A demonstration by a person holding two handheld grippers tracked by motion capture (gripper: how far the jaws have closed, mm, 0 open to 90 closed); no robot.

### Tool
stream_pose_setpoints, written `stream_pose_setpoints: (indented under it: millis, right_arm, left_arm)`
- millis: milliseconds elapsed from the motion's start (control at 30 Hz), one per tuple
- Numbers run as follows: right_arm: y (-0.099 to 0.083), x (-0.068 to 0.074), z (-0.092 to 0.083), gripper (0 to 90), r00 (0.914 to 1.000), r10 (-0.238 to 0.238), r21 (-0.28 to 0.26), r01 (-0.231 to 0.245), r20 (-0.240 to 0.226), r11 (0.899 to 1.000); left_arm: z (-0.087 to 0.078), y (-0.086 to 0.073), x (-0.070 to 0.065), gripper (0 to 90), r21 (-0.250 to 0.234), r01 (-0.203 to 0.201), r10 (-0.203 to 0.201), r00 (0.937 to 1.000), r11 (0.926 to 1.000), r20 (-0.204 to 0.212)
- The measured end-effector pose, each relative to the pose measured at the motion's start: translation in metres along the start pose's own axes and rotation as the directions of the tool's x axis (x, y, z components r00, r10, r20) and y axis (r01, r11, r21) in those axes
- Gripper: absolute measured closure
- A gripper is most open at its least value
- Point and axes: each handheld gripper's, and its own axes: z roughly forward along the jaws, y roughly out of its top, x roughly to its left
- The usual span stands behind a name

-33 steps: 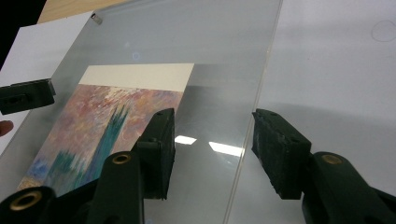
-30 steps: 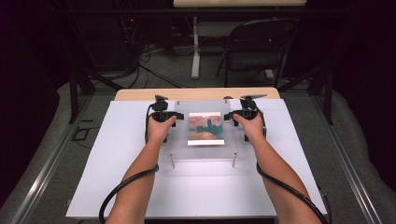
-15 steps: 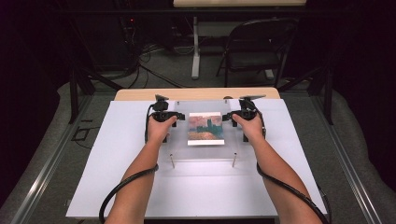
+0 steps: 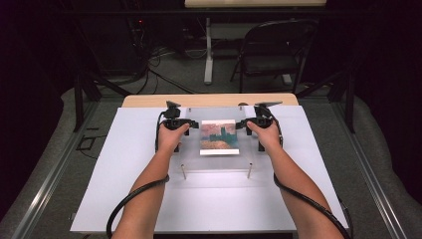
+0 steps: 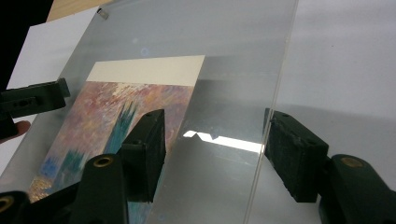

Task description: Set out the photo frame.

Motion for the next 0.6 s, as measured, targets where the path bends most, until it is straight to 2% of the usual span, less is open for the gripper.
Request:
stream_pose_setpoints:
  millis: [433, 600]
  right_arm:
    - [-0.0002, 0.0019, 0.0004, 39.7, 0.9999, -0.009, 0.008, 0.008, 0.009, 1.000]
    - [-0.0005, 0.0015, -0.0001, 40.3, 0.9999, -0.015, -0.001, 0.015, 0.003, 1.000]
  left_arm:
    - [-0.0009, 0.0023, 0.0000, 32.9, 0.025, 0.008, -0.008, 1.0000, 0.9996, -0.002]
    - [-0.0016, 0.0037, -0.0002, 35.3, 0.024, 0.032, -0.032, 0.9995, 0.9992, -0.006]
